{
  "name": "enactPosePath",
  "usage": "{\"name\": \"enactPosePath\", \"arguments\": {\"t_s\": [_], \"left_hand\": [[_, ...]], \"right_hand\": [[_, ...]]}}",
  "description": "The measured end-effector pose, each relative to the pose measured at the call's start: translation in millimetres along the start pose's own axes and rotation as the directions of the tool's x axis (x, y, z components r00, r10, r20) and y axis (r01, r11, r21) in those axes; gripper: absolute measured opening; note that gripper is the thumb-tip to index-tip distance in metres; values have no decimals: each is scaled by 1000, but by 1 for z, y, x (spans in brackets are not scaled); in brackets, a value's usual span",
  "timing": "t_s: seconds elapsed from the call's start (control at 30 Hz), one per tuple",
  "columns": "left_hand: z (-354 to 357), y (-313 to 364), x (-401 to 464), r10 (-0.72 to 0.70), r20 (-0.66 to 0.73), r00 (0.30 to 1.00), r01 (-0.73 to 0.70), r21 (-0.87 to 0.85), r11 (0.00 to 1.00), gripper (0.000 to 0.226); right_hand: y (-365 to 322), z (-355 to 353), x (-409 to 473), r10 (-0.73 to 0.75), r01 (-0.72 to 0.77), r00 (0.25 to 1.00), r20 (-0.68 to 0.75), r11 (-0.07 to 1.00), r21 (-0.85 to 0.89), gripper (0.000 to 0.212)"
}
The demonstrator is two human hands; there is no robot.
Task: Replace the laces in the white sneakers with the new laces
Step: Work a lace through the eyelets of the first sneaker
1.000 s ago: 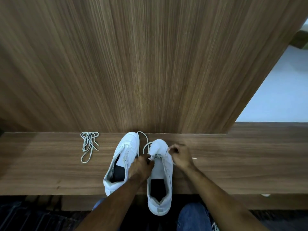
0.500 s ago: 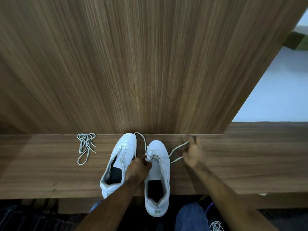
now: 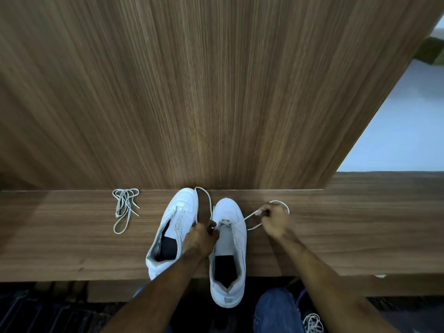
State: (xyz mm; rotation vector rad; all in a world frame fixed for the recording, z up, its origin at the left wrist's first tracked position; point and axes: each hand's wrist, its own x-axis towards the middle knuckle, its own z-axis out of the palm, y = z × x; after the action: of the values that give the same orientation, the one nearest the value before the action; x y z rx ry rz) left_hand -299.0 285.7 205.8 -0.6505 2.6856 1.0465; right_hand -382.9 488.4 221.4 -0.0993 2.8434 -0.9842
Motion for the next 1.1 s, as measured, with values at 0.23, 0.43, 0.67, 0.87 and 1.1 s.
{"name": "enactPosePath", "arguments": {"t_s": [0.23,0.43,0.67,0.87,1.1], "left_hand": [[-11,4,6,146,118,982,-148,9,989,18],[-16,1,17,259,192,946,-304,263,916,30],[-18,15,21,357,84,930,-286,774,565,33],[-14,11,23,309,25,951,-210,785,583,35],[-17,18,16,325,-53,944,-218,638,738,32]], "right_hand": [[4,-7,-9,-88,126,987,135,945,-302,33],[-15,32,-28,-197,283,944,266,896,-341,29],[-10,30,-28,-174,258,964,203,807,-532,26],[-8,9,-30,-122,221,971,203,776,-591,26],[-9,-9,-28,50,-102,949,310,983,153,18]]}}
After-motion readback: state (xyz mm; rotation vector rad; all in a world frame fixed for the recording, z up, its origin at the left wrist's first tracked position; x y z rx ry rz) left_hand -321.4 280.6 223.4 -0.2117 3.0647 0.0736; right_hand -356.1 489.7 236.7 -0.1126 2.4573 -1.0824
